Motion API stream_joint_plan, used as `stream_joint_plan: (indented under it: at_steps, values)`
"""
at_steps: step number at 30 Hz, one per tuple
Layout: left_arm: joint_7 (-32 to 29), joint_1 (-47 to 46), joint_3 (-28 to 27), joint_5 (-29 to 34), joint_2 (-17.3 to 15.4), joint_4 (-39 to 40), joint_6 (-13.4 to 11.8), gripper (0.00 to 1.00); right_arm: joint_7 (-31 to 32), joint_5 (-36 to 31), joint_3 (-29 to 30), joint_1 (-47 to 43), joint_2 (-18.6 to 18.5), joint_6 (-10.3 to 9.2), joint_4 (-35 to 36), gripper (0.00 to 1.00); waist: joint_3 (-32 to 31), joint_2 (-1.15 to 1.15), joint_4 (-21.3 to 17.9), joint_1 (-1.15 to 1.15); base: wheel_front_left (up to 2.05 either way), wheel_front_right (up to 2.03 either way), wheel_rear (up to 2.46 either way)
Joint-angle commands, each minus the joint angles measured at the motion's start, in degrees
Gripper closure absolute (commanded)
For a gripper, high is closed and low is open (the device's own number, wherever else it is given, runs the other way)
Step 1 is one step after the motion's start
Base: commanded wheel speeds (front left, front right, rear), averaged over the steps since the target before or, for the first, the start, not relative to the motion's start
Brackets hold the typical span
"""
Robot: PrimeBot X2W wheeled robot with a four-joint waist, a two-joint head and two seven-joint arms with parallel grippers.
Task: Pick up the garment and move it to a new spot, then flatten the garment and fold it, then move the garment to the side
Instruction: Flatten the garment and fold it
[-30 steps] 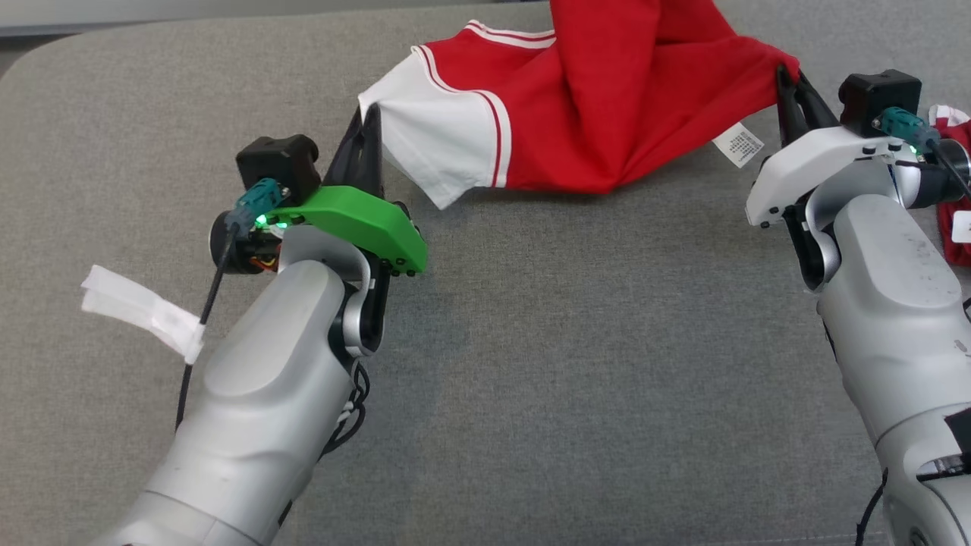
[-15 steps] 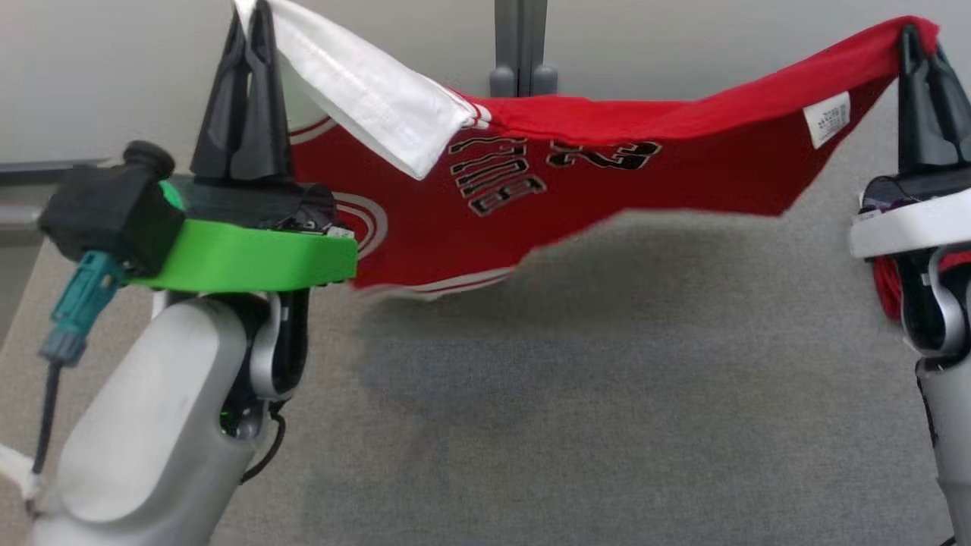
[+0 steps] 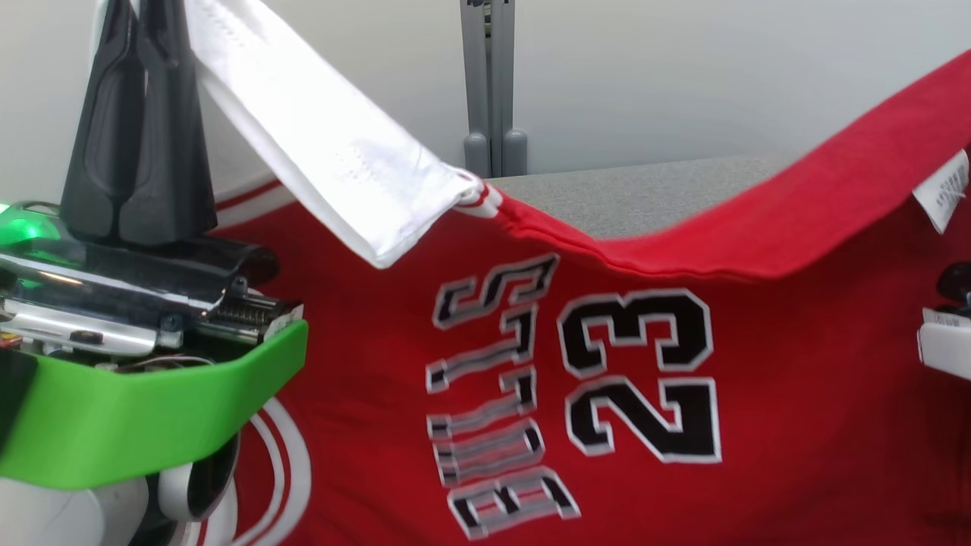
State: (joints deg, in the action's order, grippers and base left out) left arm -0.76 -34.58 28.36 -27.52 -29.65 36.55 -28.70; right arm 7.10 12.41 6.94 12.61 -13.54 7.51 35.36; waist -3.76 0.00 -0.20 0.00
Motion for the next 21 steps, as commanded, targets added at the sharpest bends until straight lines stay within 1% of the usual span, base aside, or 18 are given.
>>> stream_joint_plan:
  at_steps: [1,3,7,9,11,14,16,18,21]
  values:
    - [-0.68,1.30,0.11,0.23,-0.40,-0.19,-0.53,1.00,0.95,0.35,0.04,-1.25,0.40,-0.06,0.73,1.00,0.38,0.00,-0.22,0.00,0.00,0.00,0.00]
    - [-1.49,1.72,0.28,-0.61,-0.33,-1.15,-0.63,1.00,1.87,0.66,-0.19,-1.97,0.76,-0.06,0.73,1.00,1.09,0.00,-0.32,0.00,0.00,0.00,0.00]
    - [-2.03,2.08,0.26,-3.69,0.68,-6.16,0.61,1.00,2.33,2.34,-1.60,-0.62,1.13,-0.06,-4.02,1.00,3.41,0.00,-0.25,0.00,0.00,0.00,0.00]
    - [-2.73,0.47,0.47,-4.75,0.26,-10.11,2.30,1.00,1.95,2.72,-2.50,2.10,-0.04,-0.06,-7.84,1.00,5.60,0.00,-0.11,0.00,0.00,0.00,0.00]
    - [-3.30,-3.26,0.73,-5.39,-0.04,-14.86,4.88,1.00,1.35,2.50,-4.14,6.56,-1.33,-0.05,-12.59,1.00,8.71,0.00,0.02,0.00,0.00,0.00,0.00]
    - [-3.99,-11.57,1.19,-5.69,0.97,-24.36,9.37,1.00,-0.64,1.42,-6.81,17.90,-2.79,-0.06,-22.22,1.00,13.87,0.00,0.04,0.00,0.00,0.00,0.00]
    - [-3.05,-18.96,1.32,-4.66,2.16,-31.72,12.12,1.00,-3.76,0.56,-8.95,27.63,-2.73,-0.05,-29.41,1.00,16.90,0.00,-0.06,0.00,0.00,0.00,0.00]
    - [-0.89,-26.26,1.01,-3.02,3.51,-39.26,13.97,1.00,-6.93,-1.98,-10.94,36.67,-2.77,-0.08,-37.44,1.00,19.62,0.00,-0.32,0.00,0.00,0.00,0.00]
    - [4.30,-35.03,0.10,-1.78,6.73,-48.96,15.61,1.00,-12.16,-6.24,-12.04,48.23,-1.38,-0.07,-49.27,1.00,23.07,0.00,-0.14,0.00,0.00,0.00,0.00]
